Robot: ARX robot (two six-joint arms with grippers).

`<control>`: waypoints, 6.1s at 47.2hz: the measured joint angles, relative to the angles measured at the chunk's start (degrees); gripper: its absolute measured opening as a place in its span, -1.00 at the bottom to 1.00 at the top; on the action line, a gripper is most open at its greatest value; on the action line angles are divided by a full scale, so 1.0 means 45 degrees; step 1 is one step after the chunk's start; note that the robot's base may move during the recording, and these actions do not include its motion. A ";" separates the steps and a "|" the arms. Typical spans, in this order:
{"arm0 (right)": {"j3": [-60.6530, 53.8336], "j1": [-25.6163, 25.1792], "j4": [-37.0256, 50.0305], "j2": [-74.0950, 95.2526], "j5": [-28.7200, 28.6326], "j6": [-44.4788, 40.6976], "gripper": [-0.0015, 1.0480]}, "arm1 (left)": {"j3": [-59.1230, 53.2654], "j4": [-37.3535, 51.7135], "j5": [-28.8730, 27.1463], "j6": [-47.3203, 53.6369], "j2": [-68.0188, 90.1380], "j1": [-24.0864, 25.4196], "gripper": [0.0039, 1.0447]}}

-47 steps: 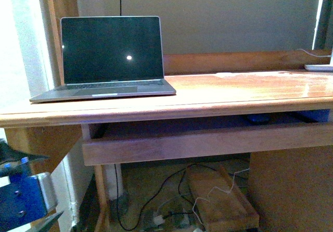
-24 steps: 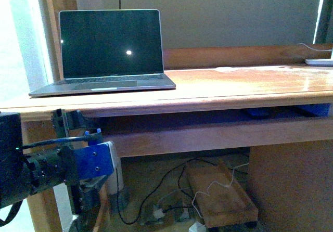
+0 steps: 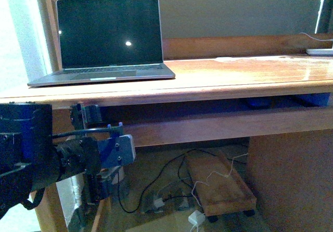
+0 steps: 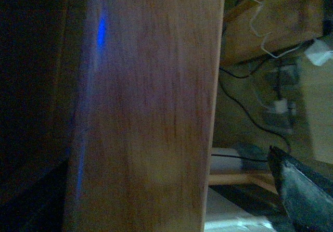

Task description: Place mouse

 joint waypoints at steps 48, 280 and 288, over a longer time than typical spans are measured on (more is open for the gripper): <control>0.0461 0.0593 -0.0389 0.1229 0.2166 0.0889 0.86 | -1.0044 0.2438 -0.7043 -1.7631 -1.1837 -0.1375 -0.17; 1.4970 0.4012 0.4449 2.4455 0.4065 0.0554 0.86 | -1.3585 -0.9947 -0.3823 -1.7811 -2.7807 0.1851 0.86; 1.3804 0.3463 0.4444 2.2950 0.3536 0.1146 0.86 | -1.3585 -0.9947 -0.3827 -1.7811 -2.7807 0.1851 0.86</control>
